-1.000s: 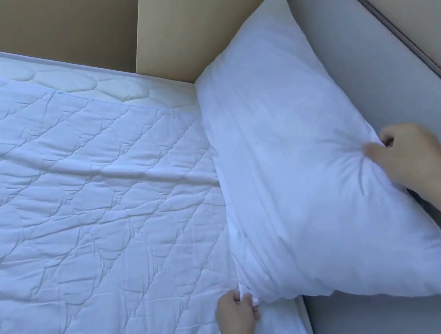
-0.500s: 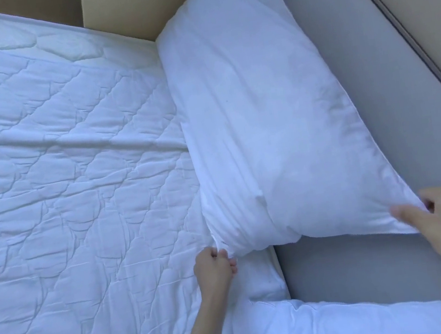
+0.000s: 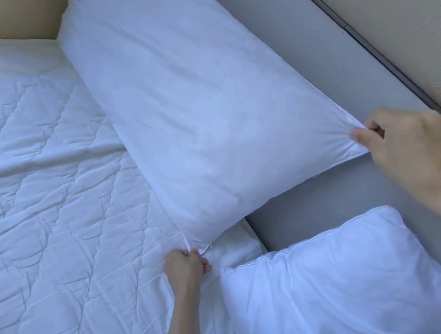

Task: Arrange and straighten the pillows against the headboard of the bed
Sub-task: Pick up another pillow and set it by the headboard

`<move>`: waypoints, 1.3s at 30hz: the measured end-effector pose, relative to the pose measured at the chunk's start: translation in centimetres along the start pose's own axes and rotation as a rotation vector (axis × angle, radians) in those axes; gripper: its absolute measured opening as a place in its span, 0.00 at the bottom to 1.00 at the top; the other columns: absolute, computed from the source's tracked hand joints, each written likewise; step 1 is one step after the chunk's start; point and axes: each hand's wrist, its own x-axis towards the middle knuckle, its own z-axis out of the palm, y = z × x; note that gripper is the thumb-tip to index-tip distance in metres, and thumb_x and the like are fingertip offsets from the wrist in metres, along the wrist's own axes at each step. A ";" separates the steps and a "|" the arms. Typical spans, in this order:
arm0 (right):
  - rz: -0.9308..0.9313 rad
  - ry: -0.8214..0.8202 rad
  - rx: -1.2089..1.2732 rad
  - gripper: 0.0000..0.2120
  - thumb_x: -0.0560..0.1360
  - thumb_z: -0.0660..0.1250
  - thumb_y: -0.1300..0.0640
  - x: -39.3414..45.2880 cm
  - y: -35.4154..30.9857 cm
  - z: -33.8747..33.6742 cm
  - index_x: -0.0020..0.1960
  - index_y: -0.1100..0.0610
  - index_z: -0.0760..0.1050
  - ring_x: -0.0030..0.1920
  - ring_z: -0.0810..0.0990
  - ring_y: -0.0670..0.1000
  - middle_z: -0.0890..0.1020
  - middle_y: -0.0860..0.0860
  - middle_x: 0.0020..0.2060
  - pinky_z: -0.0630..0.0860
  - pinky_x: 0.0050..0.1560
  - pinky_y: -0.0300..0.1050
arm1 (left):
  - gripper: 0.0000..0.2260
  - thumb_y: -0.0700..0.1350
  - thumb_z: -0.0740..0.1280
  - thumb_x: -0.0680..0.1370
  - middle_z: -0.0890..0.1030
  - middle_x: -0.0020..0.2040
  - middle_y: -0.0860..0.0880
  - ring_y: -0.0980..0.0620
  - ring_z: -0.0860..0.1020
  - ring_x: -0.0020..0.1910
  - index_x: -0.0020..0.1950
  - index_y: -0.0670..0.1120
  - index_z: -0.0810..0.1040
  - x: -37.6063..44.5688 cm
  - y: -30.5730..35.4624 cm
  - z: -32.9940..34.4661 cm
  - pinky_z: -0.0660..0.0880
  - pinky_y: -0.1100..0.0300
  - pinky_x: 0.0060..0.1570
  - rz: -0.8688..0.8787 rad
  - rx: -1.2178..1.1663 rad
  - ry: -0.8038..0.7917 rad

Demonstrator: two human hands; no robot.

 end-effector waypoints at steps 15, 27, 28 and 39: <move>-0.340 0.170 -0.023 0.16 0.82 0.63 0.58 -0.4 3.4 2.5 0.38 0.63 0.73 0.24 0.73 0.63 0.75 0.59 0.27 0.65 0.22 0.47 | 0.10 0.32 0.61 0.77 0.86 0.38 0.37 0.44 0.86 0.31 0.40 0.33 0.79 0.4 0.5 -0.9 0.85 0.51 0.42 -0.073 0.001 -0.079; -0.261 0.163 0.034 0.08 0.75 0.61 0.59 -1.0 1.9 2.1 0.52 0.59 0.74 0.31 0.79 0.65 0.82 0.57 0.34 0.73 0.28 0.53 | 0.06 0.33 0.65 0.76 0.85 0.40 0.35 0.45 0.86 0.31 0.45 0.30 0.79 1.1 -0.1 -1.5 0.83 0.60 0.31 -0.069 -0.090 -0.167; -0.272 0.163 0.056 0.07 0.74 0.61 0.60 -1.0 1.8 2.0 0.51 0.58 0.74 0.31 0.78 0.65 0.82 0.57 0.33 0.72 0.28 0.52 | 0.06 0.33 0.65 0.76 0.85 0.39 0.35 0.45 0.86 0.30 0.44 0.31 0.79 1.0 -0.3 -1.5 0.83 0.60 0.31 -0.045 -0.090 -0.155; -0.220 0.047 0.052 0.05 0.76 0.62 0.65 -1.8 1.5 0.5 0.51 0.61 0.71 0.36 0.77 0.68 0.79 0.62 0.39 0.74 0.32 0.56 | 0.18 0.39 0.64 0.76 0.83 0.27 0.40 0.42 0.83 0.30 0.25 0.39 0.77 -0.4 -1.5 -0.3 0.80 0.52 0.40 0.246 0.343 -0.009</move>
